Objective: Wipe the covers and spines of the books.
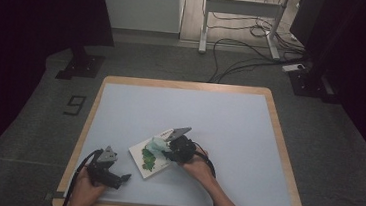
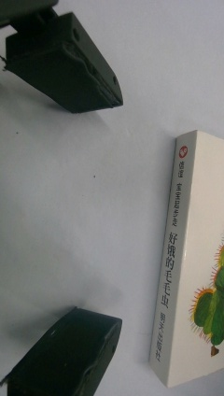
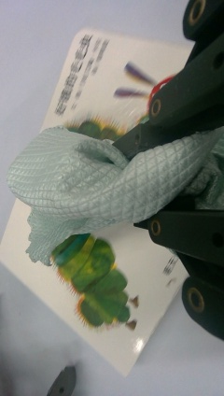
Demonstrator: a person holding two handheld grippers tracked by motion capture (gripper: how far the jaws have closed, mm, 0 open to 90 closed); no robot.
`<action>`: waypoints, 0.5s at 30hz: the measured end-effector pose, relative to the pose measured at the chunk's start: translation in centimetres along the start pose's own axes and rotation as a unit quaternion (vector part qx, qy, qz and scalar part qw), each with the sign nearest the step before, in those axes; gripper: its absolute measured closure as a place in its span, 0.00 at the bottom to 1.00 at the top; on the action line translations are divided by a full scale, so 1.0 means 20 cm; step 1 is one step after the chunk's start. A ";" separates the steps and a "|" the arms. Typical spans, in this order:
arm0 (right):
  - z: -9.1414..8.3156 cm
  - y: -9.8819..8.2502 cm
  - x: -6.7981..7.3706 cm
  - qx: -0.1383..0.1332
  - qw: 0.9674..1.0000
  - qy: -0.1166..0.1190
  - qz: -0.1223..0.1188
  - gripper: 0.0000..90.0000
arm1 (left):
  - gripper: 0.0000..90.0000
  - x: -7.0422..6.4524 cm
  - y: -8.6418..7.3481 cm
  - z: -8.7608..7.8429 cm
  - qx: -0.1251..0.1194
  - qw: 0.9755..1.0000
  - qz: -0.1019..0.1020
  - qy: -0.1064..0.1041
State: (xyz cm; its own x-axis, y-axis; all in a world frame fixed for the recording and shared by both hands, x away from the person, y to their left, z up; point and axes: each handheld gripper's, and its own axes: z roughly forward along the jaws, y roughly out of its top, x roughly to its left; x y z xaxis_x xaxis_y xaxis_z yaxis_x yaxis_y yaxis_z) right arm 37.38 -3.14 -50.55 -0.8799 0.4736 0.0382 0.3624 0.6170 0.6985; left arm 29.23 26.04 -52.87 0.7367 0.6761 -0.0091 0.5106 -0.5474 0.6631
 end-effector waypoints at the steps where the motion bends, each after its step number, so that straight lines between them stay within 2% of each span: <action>1: -0.01 -0.01 -0.01 0.000 1.000 -0.002 0.003 0.82 | 0.00 0.00 0.00 0.00 0.000 1.000 0.000 0.000; 15: -0.10 -0.11 -0.17 0.001 0.998 -0.047 0.035 0.82 | 0.00 0.00 0.00 0.00 0.000 1.000 0.000 0.000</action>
State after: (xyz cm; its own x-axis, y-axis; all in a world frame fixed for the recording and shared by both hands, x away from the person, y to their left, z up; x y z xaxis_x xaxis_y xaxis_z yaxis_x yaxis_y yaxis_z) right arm 38.97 -7.37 -50.70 -0.8198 0.5724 0.0192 0.4226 0.5819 0.6948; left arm 29.23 26.05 -52.87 0.7367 0.6762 -0.0093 0.5108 -0.5475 0.6628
